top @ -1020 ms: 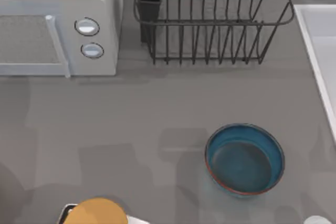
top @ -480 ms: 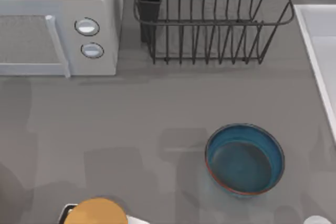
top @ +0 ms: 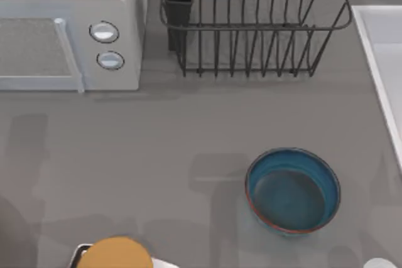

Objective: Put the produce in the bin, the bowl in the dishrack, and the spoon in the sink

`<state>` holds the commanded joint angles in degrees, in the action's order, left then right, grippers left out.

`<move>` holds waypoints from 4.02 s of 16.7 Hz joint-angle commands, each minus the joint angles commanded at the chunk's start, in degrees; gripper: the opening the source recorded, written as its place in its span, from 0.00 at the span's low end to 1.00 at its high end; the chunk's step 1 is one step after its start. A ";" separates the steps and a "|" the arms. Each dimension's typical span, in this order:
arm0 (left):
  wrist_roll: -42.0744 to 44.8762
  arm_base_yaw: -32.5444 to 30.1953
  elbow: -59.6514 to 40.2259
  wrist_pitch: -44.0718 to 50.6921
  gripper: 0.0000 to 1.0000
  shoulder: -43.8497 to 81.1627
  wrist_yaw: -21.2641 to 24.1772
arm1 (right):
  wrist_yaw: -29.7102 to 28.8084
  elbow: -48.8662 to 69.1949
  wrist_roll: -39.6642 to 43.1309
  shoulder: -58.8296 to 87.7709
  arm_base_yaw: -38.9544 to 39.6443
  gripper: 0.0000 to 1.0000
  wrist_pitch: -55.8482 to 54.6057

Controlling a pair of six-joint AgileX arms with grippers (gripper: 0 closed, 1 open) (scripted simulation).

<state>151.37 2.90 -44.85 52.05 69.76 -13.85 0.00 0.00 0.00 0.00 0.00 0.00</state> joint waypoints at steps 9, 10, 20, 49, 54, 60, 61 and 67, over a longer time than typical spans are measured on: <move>-57.25 -3.97 20.17 -21.58 1.00 -29.21 9.21 | 0.00 0.00 0.00 0.00 0.00 1.00 0.00; -64.09 -4.21 22.31 -24.01 1.00 -32.49 10.01 | 0.00 0.00 0.00 0.00 0.00 1.00 0.00; -126.73 -4.30 39.58 -44.50 1.00 -59.70 14.13 | 0.00 0.00 0.00 0.00 0.00 1.00 0.00; -151.37 -2.91 44.85 -52.05 1.00 -69.76 13.85 | 0.00 44.11 -16.84 57.19 15.99 1.00 40.75; -151.37 -2.91 44.85 -52.05 1.00 -69.76 13.85 | 0.32 61.96 -23.65 81.09 22.73 1.00 57.52; -151.37 -2.91 44.85 -52.05 1.00 -69.76 13.85 | 0.01 74.08 -27.86 95.61 27.18 1.00 68.07; -151.37 -2.91 44.85 -52.05 1.00 -69.76 13.85 | -0.02 74.47 -27.99 96.08 27.32 1.00 68.41; -151.37 -2.91 44.85 -52.05 1.00 -69.76 13.85 | 0.00 73.50 -27.88 96.23 27.11 1.00 67.37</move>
<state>0.00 0.00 0.00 0.00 0.00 0.00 0.00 73.50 -27.88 96.23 27.11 67.37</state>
